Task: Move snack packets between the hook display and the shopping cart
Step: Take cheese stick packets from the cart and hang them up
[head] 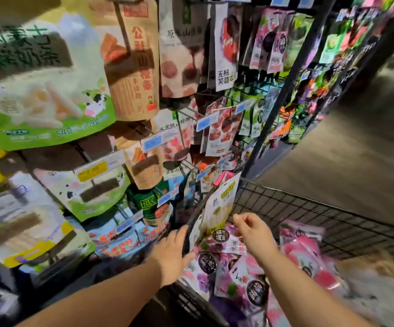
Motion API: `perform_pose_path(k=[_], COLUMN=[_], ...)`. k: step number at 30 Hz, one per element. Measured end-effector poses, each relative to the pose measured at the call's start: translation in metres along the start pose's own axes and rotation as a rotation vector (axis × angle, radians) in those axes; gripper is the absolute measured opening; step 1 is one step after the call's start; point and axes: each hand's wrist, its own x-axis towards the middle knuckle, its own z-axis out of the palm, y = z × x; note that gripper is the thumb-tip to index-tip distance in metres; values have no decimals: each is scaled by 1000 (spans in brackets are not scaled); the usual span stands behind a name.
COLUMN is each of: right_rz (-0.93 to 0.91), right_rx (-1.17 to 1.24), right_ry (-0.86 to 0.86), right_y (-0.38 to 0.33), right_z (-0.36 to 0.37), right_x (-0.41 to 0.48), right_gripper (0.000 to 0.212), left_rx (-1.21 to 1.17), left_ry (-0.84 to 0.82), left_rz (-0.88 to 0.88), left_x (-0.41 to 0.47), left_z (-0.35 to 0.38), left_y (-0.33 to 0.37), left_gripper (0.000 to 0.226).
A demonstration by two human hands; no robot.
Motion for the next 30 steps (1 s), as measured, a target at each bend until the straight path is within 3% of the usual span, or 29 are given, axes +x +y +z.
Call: perform_pose_path(k=[5, 9, 16, 19, 24, 27, 30], right_rz=[10, -98, -305, -343, -393, -438, -528], right_rx=[-69, -177, -693, -855, -881, -953, -978], right_ry=[-41, -68, -171, -178, 84, 78, -11], right_y=[-3, -24, -35, -33, -22, -7, 3], right_z=[3, 9, 24, 23, 16, 6, -4], right_x=[27, 58, 119, 128, 121, 118, 116], right_gripper=[23, 32, 52, 45, 36, 14, 17], left_rx=[-17, -39, -47, -44, 10, 19, -3], left_ry=[49, 133, 215, 235, 224, 220, 198], left_rz=[22, 47, 21, 27, 70, 67, 38], left_x=[1, 0, 7, 7, 7, 8, 8], left_z=[6, 6, 10, 11, 12, 10, 10], left_y=[-5, -6, -8, -9, -12, -9, -8], left_gripper=[72, 69, 68, 66, 64, 64, 65])
